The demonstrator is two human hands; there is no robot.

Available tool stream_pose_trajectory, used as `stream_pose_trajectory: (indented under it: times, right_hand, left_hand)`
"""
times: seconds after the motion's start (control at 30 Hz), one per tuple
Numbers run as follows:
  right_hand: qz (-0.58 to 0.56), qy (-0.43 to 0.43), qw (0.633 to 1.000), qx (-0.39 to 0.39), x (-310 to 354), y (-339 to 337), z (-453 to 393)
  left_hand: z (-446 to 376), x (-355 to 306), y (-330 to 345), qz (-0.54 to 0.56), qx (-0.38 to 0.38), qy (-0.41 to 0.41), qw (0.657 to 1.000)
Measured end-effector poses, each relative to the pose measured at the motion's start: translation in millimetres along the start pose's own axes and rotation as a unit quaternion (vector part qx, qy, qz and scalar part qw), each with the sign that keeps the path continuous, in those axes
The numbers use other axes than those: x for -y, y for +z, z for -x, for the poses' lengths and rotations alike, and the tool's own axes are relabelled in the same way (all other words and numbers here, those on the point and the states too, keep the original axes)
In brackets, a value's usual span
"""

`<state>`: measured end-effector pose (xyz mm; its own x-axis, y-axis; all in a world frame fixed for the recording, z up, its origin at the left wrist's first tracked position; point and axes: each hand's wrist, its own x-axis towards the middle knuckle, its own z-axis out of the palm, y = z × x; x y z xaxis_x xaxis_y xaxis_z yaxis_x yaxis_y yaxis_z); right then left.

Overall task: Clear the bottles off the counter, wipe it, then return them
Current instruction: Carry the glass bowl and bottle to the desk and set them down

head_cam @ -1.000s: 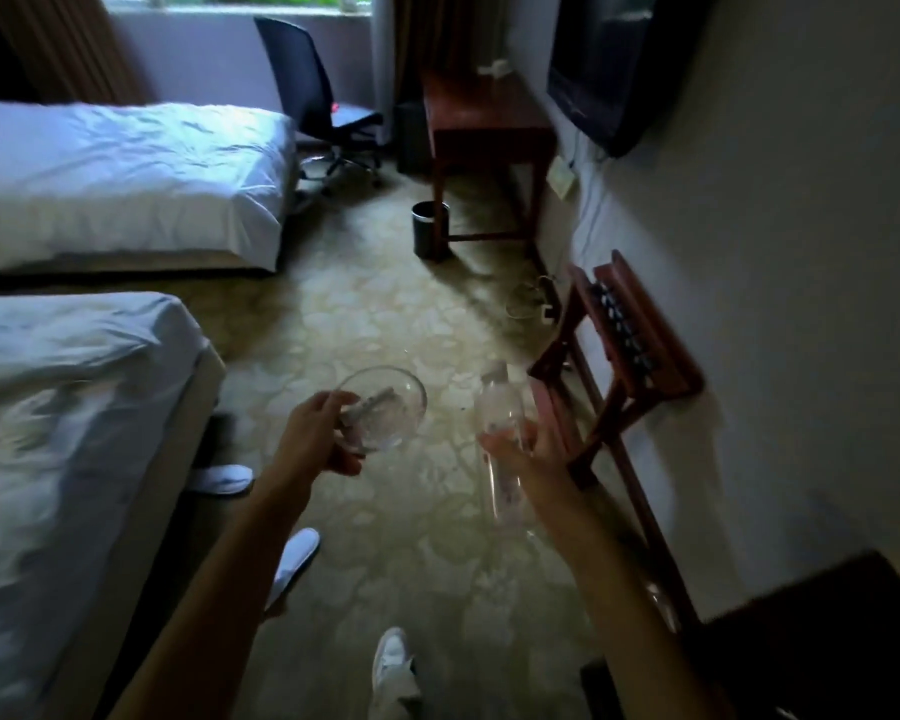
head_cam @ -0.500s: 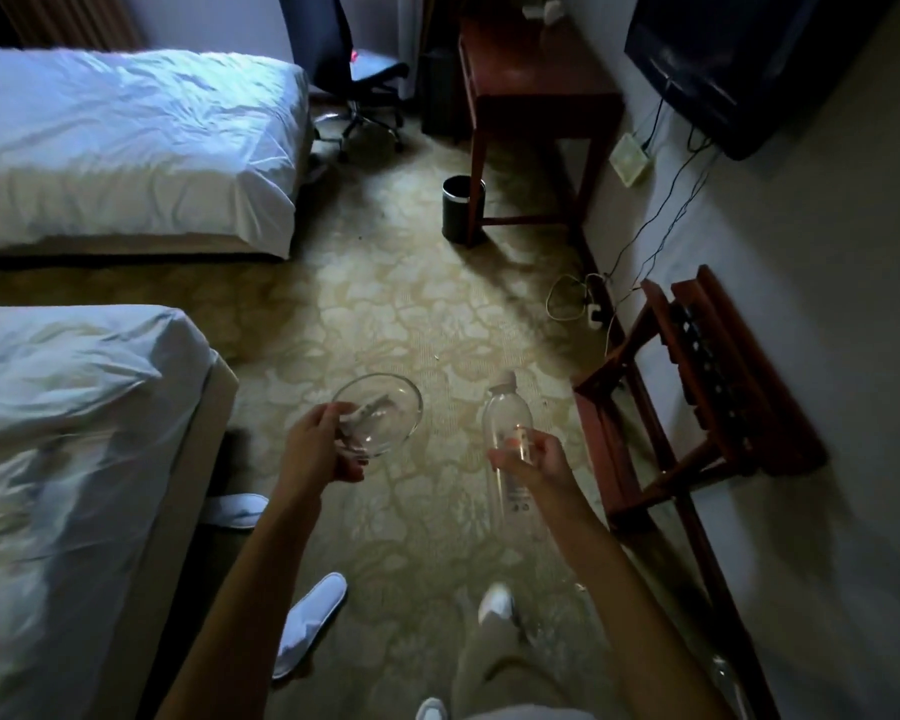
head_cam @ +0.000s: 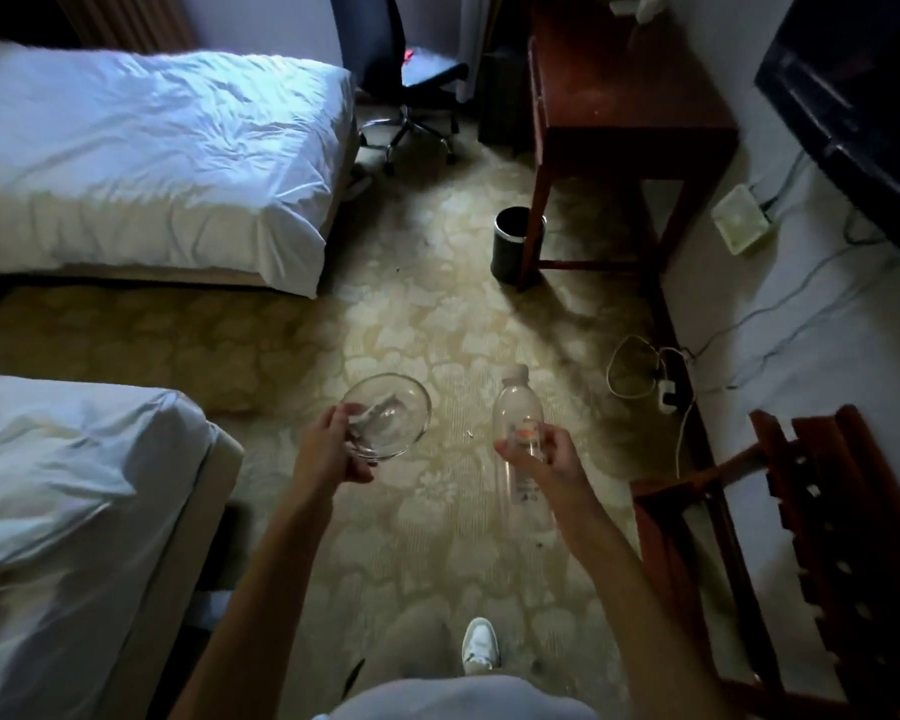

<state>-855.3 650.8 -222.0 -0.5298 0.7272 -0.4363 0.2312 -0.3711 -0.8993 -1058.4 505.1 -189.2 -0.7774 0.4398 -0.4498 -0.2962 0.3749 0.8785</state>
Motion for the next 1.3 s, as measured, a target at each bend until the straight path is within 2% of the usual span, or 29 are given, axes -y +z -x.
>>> stream_pose_trajectory:
  times: [0.2, 0.4, 0.63, 0.73, 1.0, 1.13, 1.3]
  right_hand:
    - [0.013, 0.019, 0.999, 0.036, 55.6, 32.1, -149.8]
    - [0.019, 0.067, 0.997, 0.022, 92.7, 62.7, -313.2]
    - [0.011, -0.001, 1.000, -0.021, 233.0, 78.2, -487.1]
    - [-0.002, -0.001, 0.999, -0.051, 271.9, 78.4, -550.2]
    - [-0.053, 0.056, 0.992, -0.099, 310.6, 55.8, -747.6]
    - [-0.076, 0.051, 0.988, -0.122, 365.9, 26.6, -863.0]
    - [-0.099, 0.014, 0.980, -0.170, 452.7, -23.0, -967.2]
  left_hand:
    - [-136.9, -43.9, 29.1, 0.022, -0.038, -0.033, 0.998]
    - [-308.5, -98.5, 69.6, 0.016, -0.020, -0.071, 0.997]
    - [-494.3, -243.9, 117.8, -0.038, 0.029, 0.009, 0.999]
    - [-566.4, -297.2, 148.3, -0.047, 0.058, 0.041, 0.996]
    - [-749.1, -356.3, 272.4, -0.075, 0.101, 0.017, 0.992]
    - [-843.5, -410.9, 351.6, -0.093, 0.116, -0.003, 0.989]
    - [-936.9, -506.3, 454.3, -0.120, 0.170, 0.047, 0.977]
